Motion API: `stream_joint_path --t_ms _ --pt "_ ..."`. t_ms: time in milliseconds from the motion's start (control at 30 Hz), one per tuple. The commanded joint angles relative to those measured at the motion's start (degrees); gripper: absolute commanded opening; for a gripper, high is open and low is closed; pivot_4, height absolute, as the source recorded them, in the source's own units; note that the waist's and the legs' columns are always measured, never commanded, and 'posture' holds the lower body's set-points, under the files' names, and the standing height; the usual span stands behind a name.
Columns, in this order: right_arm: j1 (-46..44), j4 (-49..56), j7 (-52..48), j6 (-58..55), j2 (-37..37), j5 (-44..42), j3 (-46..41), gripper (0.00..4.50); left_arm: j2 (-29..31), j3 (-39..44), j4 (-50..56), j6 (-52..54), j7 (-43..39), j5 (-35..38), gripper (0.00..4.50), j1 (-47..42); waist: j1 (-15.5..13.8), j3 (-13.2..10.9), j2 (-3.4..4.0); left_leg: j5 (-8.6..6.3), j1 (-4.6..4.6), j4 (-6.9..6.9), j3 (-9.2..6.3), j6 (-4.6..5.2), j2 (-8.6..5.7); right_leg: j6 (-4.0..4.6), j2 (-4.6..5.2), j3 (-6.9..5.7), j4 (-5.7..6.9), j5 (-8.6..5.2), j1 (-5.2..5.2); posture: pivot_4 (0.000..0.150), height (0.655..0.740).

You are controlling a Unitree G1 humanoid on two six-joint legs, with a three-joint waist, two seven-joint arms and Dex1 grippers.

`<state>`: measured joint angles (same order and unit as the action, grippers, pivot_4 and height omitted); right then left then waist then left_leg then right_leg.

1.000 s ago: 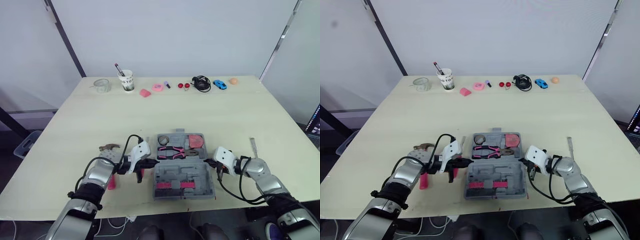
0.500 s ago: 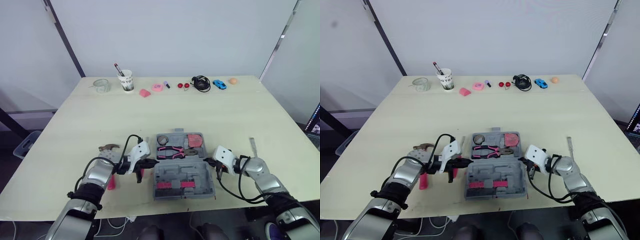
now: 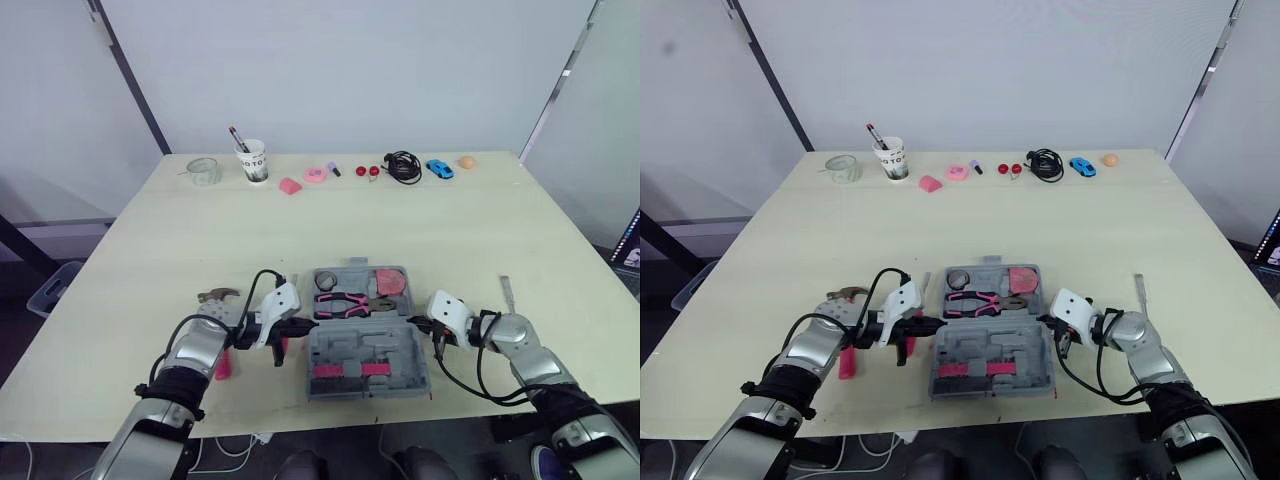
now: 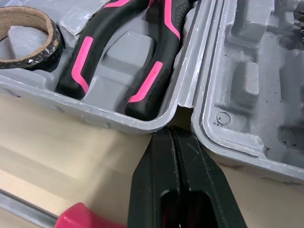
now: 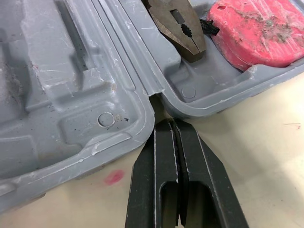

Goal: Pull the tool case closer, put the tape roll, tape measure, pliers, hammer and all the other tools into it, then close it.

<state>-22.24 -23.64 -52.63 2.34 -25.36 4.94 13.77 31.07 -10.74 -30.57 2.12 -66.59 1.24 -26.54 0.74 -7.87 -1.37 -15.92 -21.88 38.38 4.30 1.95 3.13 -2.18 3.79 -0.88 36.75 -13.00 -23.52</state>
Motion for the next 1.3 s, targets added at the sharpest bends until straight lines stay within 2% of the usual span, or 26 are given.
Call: stream_joint_path --t_ms 33,367,800,1133,1300 --pt "0.4 2.9 -1.7 0.1 0.9 -0.8 1.8 0.00 -0.9 -1.5 0.1 -0.1 0.0 -0.6 0.02 1.0 0.0 0.0 0.00 0.00 0.01 0.00 0.00 0.00 0.00 0.00 0.00 0.00 0.00 0.00 0.00 0.150 0.7400" --pt "1.3 4.3 -3.7 -2.0 0.7 -1.6 2.2 0.00 -0.8 -1.4 1.0 0.3 0.1 -0.4 0.02 1.6 0.0 0.0 0.00 0.00 0.01 -0.01 0.00 0.00 0.00 0.00 0.00 0.00 0.00 0.00 0.00 0.150 0.7400" --pt "1.3 2.1 -0.1 0.4 -1.5 -0.3 -0.4 0.00 0.1 -0.4 2.6 1.1 0.0 0.3 0.02 1.9 0.0 0.0 0.01 0.00 0.02 -0.02 0.00 0.00 0.00 0.00 0.00 0.03 -0.01 0.00 0.00 0.150 0.7400" --pt "5.6 8.3 0.9 -2.1 -4.8 -6.0 -6.0 0.00 3.6 4.8 15.2 6.3 0.6 6.1 0.02 7.1 -0.1 0.0 -0.01 -0.01 -0.12 -0.04 -0.10 0.00 0.03 -0.01 0.02 0.04 -0.13 -0.01 -0.08 0.150 0.7400" --pt "8.3 11.6 2.2 -1.8 -6.0 -6.1 -7.0 0.00 5.6 7.8 20.4 8.1 1.1 8.9 0.02 11.7 0.0 -0.1 0.00 -0.01 -0.09 -0.05 -0.13 0.00 0.04 -0.01 0.02 0.06 -0.11 -0.01 -0.09 0.150 0.7400"
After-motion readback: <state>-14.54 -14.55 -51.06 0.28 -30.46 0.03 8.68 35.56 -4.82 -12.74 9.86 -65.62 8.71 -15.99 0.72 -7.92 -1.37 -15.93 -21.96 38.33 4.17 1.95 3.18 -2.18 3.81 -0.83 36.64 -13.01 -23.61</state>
